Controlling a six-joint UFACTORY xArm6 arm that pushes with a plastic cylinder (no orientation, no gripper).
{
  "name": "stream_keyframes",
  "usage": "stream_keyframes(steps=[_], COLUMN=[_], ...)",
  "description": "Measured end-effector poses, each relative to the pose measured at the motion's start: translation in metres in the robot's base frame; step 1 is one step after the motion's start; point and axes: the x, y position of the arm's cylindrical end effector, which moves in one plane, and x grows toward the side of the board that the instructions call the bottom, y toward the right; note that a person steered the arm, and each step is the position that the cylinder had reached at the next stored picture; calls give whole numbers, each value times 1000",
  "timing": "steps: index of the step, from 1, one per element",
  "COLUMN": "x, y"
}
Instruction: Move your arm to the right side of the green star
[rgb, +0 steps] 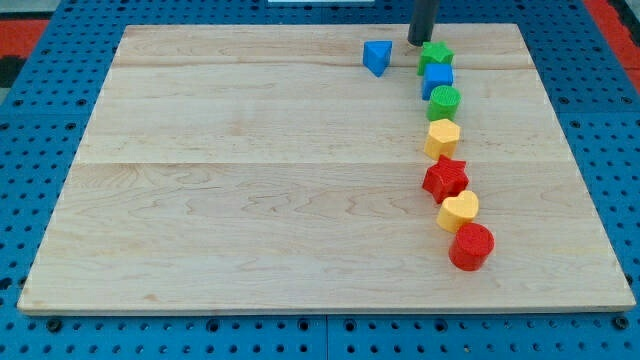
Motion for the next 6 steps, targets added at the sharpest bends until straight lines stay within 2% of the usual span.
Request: stream_keyframes(steps=[1, 2, 3, 4, 5, 6], x=[10, 11, -36, -39, -22, 6], y=[-57, -81, -3, 78, 140, 144])
